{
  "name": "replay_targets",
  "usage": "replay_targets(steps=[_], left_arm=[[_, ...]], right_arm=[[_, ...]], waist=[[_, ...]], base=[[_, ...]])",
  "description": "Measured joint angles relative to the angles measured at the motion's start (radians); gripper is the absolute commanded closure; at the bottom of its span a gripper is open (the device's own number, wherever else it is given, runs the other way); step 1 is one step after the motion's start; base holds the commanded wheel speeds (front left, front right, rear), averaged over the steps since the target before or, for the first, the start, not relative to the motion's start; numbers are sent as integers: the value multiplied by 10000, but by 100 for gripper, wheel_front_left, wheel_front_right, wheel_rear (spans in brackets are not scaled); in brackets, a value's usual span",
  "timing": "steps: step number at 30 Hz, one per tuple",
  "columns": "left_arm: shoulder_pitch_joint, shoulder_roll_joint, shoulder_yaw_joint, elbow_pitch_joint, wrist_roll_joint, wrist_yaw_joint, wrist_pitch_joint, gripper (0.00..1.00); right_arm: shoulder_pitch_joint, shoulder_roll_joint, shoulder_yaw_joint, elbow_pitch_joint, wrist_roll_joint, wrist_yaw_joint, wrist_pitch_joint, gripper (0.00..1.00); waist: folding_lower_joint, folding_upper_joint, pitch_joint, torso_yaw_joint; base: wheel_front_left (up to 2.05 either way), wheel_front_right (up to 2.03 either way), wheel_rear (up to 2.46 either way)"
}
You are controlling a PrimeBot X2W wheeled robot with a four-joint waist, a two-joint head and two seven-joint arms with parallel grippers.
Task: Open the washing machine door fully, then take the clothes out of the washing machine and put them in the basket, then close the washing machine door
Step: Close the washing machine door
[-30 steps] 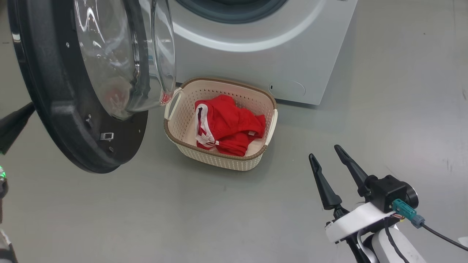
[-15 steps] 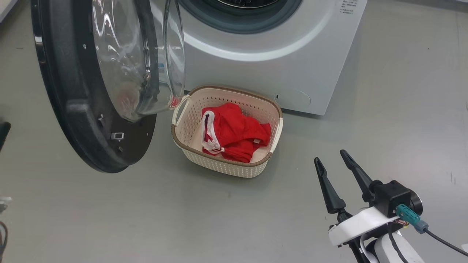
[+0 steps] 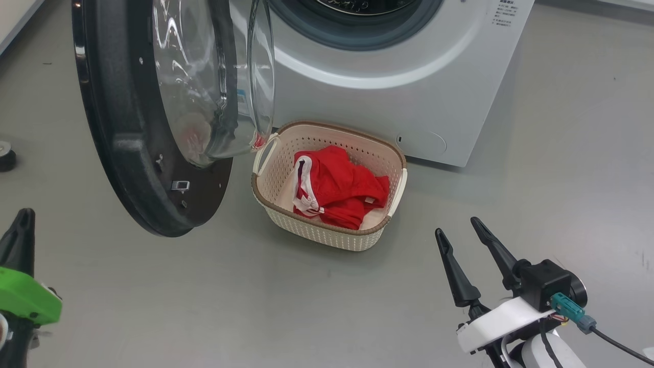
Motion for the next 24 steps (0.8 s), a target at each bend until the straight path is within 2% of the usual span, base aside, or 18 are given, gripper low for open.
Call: replay_targets(steps=[9,16,17,18,24], left_arm=[[685,-297,-105,205,1172,-2,-2794,100],[833,-453,-525,500,1716,-2,-4080,100],[856,-477,-516,619,1781,-2,-4192,67],[907,-487,-523,709,1879,-2,-4322,1],[1080,-662,-654,1266,1988,-4,-4926,0]], right_arm=[[2,15,-36,-44,0,-2,0,0],[2,38,-61,-69,0,-4,0,0],[2,40,-61,-69,0,-4,0,0],[3,42,-61,-71,0,-4,0,0],[3,84,-71,-82,0,-4,0,0]], waist=[[0,0,47,13],[0,0,49,5],[0,0,46,5],[0,0,43,6],[0,0,-2,2]], base=[[0,0,0],[0,0,0],[0,0,0],[0,0,0],[0,0,0]])
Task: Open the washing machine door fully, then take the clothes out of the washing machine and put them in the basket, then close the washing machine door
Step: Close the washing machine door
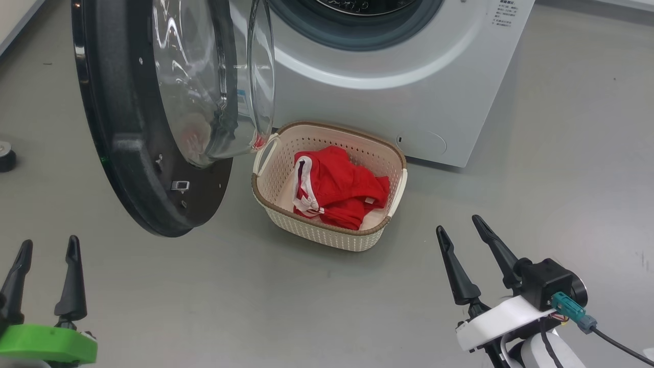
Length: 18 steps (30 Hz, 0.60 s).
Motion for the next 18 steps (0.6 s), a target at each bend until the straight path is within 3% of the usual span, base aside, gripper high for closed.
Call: replay_targets(steps=[18], left_arm=[[0,-15,-242,617,167,-10,-422,0]], right_arm=[[7,10,-10,-2,0,0,0,0]], waist=[[0,0,-48,8]], base=[[0,0,0]])
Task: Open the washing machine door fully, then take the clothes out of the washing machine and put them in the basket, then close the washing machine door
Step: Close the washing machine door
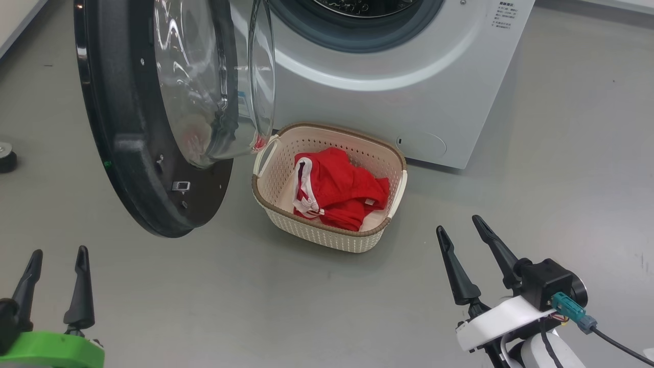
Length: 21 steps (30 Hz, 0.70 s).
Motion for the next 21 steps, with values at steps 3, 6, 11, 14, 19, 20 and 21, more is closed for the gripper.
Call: replay_targets(steps=[3,6,11,14,19,20,21], left_arm=[[-7,-4,-44,67,65,0,-4,0],[-14,-6,-59,138,88,0,-15,0],[-21,-6,-63,236,148,0,-100,0],[-25,-4,-63,272,159,0,-102,0],[-31,-4,-71,316,161,0,-104,0],[-33,-4,-73,322,161,0,-104,0],[-35,-4,-77,330,161,0,-104,0]], right_arm=[[1,2,0,0,0,0,0,0],[2,4,0,0,0,0,0,0],[6,12,0,0,0,0,0,0],[19,15,-2,0,0,0,0,0],[127,21,-4,0,0,0,0,0],[128,23,-4,0,0,0,0,0],[128,25,-4,0,0,0,0,0]], waist=[[0,0,-8,5],[0,0,-22,6],[0,0,-49,-1],[0,0,-61,-10],[0,0,-73,-25],[0,0,-74,-29],[0,0,-73,-32]], base=[[0,0,0],[0,0,0],[0,0,0],[0,0,0],[0,0,0],[0,0,0],[0,0,0]])
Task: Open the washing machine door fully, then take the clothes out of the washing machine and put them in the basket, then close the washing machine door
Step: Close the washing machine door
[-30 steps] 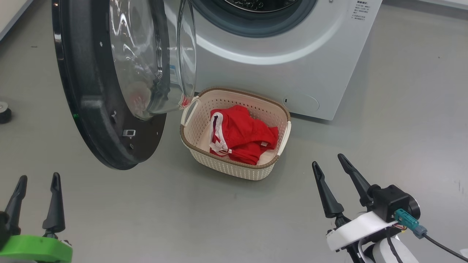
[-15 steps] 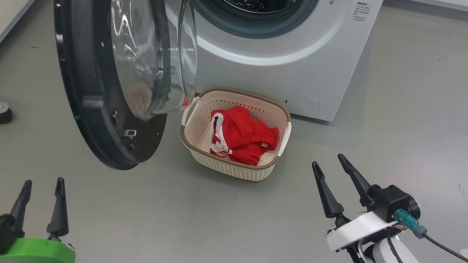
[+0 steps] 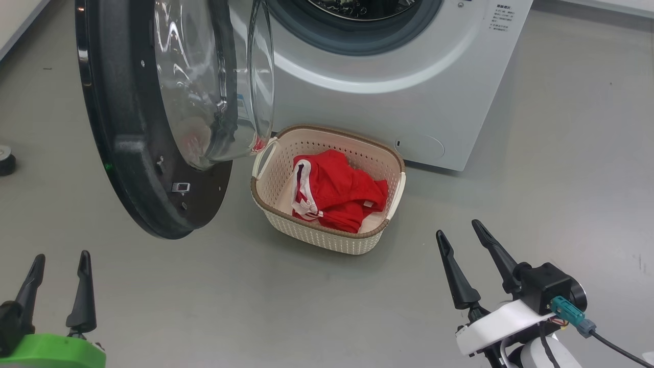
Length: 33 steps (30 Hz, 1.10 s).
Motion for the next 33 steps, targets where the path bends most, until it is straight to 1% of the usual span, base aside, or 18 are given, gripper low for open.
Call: replay_targets(steps=[20,21,22,23,33], left_arm=[[-90,10,-35,198,13,0,-86,0],[-91,10,-50,207,12,0,-86,41],[-91,12,-69,213,12,0,-86,78],[-91,12,-86,219,12,0,-86,100],[-143,190,-176,151,-98,0,-86,100]], right_arm=[[21,13,-2,-4,-4,2,0,0],[21,15,0,-4,-12,2,0,0],[22,15,6,-4,-13,2,0,0],[23,15,8,-4,-13,2,0,0],[28,17,81,4,-36,12,0,0]], waist=[[0,0,-12,-9],[0,0,-12,-9],[0,0,-12,-9],[0,0,-12,-9],[0,0,63,-13]], base=[[0,0,0],[0,0,0],[0,0,0],[0,0,0],[0,0,0]])
